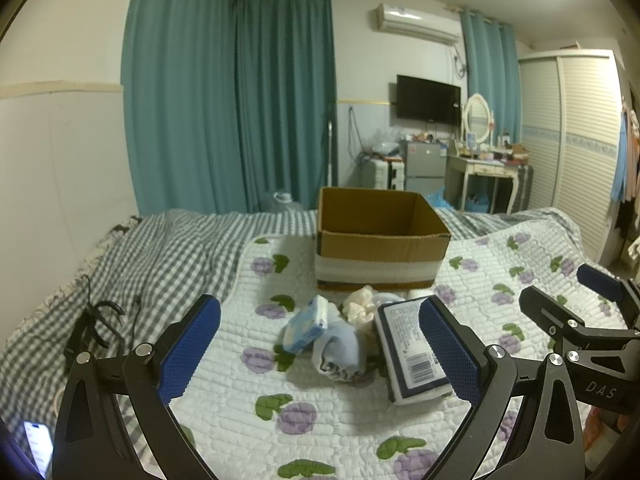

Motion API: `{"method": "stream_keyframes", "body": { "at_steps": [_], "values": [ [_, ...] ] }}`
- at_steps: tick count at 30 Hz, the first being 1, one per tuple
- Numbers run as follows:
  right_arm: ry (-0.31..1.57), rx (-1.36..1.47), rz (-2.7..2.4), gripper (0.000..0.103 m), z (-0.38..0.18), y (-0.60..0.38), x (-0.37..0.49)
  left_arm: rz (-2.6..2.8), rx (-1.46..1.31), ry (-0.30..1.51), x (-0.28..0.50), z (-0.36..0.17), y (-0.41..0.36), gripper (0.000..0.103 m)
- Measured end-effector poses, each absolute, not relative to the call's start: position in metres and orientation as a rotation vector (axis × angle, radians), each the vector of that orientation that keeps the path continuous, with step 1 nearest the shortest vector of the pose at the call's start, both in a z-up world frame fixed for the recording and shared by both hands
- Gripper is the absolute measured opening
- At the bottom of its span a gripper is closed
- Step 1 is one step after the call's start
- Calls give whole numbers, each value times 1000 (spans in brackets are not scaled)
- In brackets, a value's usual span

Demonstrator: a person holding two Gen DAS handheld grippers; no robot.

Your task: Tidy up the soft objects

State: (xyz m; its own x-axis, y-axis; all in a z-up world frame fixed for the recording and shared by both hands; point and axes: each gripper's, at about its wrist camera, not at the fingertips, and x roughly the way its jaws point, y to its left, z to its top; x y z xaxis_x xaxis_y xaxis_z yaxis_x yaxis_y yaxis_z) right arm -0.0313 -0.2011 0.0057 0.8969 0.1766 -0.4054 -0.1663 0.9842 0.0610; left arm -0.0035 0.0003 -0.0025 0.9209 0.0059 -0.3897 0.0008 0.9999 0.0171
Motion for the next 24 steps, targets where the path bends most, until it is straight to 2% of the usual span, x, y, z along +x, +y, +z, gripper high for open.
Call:
{"method": "stream_keyframes", "body": {
  "at_steps": [17, 24],
  "values": [
    [428, 2, 216, 103, 17, -187, -37, -6, 16, 377, -12, 5, 11, 101],
    [571, -49, 250, 103, -19, -160, -12, 6, 0, 450, 5, -19, 29, 101]
  ]
}}
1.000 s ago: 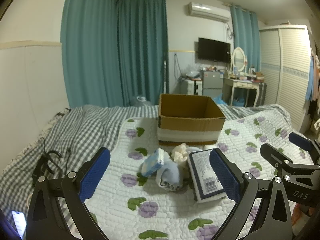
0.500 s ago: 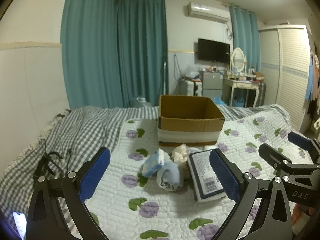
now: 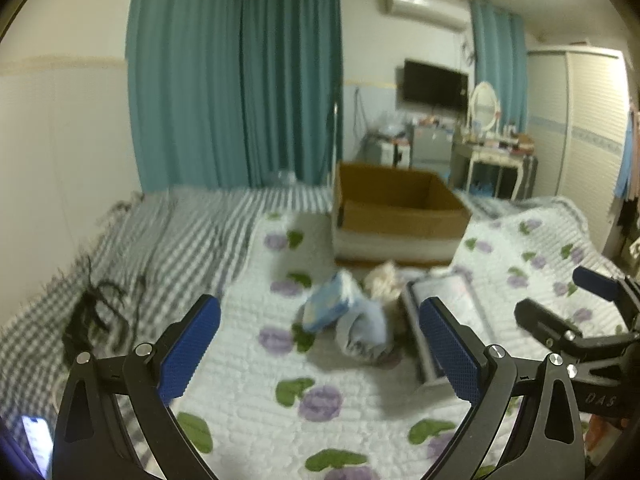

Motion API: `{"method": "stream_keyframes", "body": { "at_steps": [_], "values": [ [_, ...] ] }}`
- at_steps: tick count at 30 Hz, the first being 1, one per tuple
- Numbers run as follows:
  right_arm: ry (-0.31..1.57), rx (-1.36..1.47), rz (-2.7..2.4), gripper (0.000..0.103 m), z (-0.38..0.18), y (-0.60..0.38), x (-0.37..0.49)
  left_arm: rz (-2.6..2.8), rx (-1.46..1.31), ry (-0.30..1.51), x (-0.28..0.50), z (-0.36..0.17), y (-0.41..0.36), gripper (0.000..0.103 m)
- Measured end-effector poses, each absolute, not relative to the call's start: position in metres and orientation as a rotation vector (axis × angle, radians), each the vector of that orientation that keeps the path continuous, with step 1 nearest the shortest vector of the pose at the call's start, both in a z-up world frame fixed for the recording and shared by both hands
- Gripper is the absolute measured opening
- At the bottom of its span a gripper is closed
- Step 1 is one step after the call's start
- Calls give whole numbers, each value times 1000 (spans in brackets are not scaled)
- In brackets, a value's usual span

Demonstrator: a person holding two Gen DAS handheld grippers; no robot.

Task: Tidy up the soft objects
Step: 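Grasp the black Tissue Paper pack with the right tool while the left tool grasps the blue glove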

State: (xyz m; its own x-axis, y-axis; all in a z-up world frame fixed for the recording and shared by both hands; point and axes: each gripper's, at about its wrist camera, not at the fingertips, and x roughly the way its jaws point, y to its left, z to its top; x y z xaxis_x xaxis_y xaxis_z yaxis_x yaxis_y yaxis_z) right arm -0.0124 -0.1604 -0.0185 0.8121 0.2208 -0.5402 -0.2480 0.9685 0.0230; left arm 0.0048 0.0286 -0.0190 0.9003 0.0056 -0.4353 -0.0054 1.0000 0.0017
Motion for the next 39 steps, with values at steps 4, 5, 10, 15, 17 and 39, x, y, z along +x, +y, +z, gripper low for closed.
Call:
{"method": "stream_keyframes", "body": {
  "at_steps": [4, 5, 10, 15, 17, 39],
  "values": [
    [683, -94, 279, 103, -52, -138, 10, 8, -27, 545, 22, -47, 43, 101],
    [700, -97, 286, 103, -59, -135, 14, 13, -26, 558, 24, -50, 44, 101],
    [796, -105, 299, 103, -91, -121, 39, 22, -14, 618, 38, -66, 51, 101],
    [850, -118, 284, 89, -105, -119, 53, 11, -11, 675, 51, -80, 50, 101],
    [856, -116, 292, 84, -106, -120, 55, 3, -4, 693, 56, -84, 48, 100],
    [760, -7, 204, 75, -70, -180, 66, -105, 90, 821, 132, -124, -23, 53]
  ]
}}
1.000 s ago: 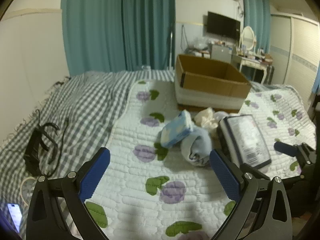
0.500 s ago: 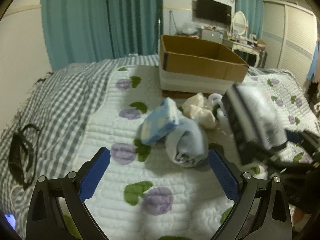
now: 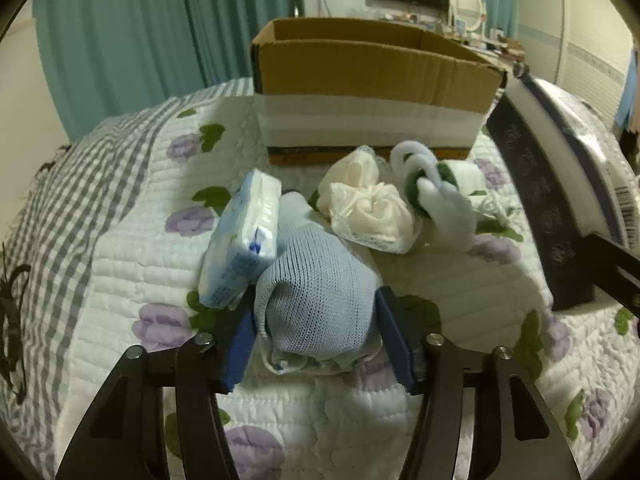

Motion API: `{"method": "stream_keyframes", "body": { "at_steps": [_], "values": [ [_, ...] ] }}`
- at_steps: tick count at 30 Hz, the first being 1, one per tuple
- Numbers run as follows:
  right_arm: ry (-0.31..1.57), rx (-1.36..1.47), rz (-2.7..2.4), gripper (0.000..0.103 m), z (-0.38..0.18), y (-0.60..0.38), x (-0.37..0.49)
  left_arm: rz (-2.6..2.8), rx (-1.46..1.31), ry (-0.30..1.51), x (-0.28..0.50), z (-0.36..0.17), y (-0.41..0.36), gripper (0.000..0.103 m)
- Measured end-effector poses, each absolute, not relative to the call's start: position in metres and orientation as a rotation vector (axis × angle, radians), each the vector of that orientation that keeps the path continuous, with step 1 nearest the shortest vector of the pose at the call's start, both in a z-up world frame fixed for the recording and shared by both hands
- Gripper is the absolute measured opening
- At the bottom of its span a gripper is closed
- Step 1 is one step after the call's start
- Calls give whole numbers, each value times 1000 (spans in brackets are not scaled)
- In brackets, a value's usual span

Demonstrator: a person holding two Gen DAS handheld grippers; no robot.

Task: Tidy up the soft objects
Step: 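Grasp the black Tissue Paper pack with the right tool while the left tool grasps the blue glove, then carry the tissue pack and glove into the box and open both tools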

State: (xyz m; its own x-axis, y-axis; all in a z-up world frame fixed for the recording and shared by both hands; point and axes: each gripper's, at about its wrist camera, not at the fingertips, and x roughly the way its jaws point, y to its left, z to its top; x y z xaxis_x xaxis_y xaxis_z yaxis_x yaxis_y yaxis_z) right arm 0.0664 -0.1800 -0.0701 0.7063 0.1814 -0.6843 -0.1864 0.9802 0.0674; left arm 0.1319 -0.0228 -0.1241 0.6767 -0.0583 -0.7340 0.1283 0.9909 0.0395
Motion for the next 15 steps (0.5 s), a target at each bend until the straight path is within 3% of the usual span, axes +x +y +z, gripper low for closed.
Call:
{"method": "stream_keyframes", "body": {
  "at_steps": [8, 15],
  "values": [
    [706, -9, 221, 75, -51, -180, 51, -94, 108, 806, 113, -118, -23, 49],
    [661, 3, 209, 75, -26, -188, 24, -152, 99, 738, 76, -80, -26, 49]
  ]
}}
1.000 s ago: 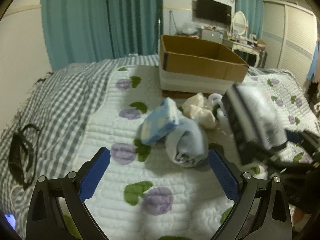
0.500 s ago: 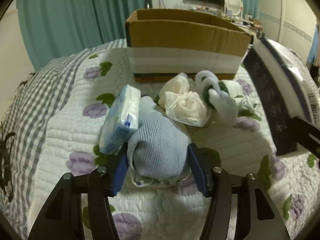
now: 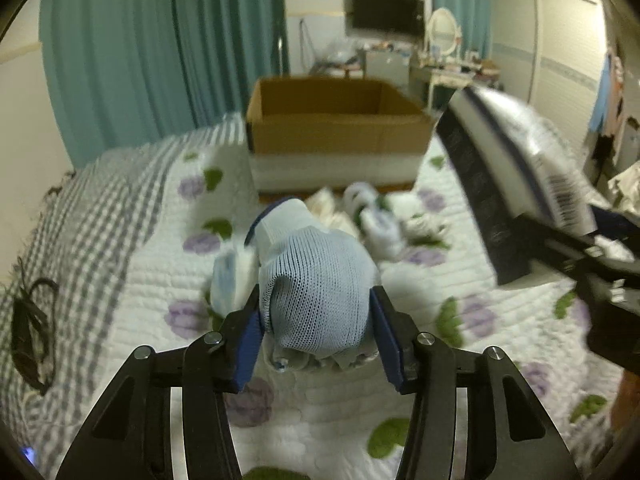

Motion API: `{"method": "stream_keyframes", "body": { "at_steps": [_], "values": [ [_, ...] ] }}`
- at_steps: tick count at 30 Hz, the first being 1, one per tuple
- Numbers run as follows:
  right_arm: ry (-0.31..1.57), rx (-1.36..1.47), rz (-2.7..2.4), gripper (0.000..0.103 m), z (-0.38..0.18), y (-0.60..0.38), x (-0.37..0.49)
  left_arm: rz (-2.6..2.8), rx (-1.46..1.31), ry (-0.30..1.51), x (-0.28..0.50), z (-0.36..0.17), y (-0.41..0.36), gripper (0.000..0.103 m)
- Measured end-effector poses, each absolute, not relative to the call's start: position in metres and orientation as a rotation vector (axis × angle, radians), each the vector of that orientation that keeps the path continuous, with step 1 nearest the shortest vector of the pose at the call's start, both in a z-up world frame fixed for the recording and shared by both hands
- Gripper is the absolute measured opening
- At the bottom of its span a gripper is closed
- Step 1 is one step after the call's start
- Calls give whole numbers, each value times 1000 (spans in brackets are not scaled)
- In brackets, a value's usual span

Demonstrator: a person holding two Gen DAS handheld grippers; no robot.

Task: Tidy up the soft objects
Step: 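Carry the tissue pack and glove into the box and open both tools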

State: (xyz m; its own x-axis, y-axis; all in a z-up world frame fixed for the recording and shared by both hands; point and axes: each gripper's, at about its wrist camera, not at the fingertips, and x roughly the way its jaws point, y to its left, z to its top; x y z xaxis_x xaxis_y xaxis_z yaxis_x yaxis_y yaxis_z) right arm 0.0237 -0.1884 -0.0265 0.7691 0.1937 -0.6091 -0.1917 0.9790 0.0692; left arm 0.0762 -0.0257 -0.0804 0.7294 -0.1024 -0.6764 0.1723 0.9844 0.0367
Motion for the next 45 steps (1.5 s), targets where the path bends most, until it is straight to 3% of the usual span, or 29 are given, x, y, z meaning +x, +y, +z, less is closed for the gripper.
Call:
{"method": "stream_keyframes", "body": {
  "at_steps": [12, 22, 28, 37, 42, 45],
  "values": [
    [542, 9, 261, 75, 47, -203, 12, -145, 137, 524, 46, 11, -23, 49],
    [462, -57, 291, 75, 97, -192, 106, -139, 127, 453, 109, 46, -16, 49],
    [508, -27, 326, 75, 80, -183, 196, -112, 156, 462, 181, 40, -31, 49],
    [636, -6, 351, 75, 1, -174, 293, -150, 174, 543, 278, -18, -42, 50],
    [661, 12, 365, 80, -21, -177, 306, -162, 182, 579, 299, -41, -45, 56],
    [640, 40, 369, 91, -21, -186, 303, -171, 174, 591, 298, -42, -51, 70]
  ]
}}
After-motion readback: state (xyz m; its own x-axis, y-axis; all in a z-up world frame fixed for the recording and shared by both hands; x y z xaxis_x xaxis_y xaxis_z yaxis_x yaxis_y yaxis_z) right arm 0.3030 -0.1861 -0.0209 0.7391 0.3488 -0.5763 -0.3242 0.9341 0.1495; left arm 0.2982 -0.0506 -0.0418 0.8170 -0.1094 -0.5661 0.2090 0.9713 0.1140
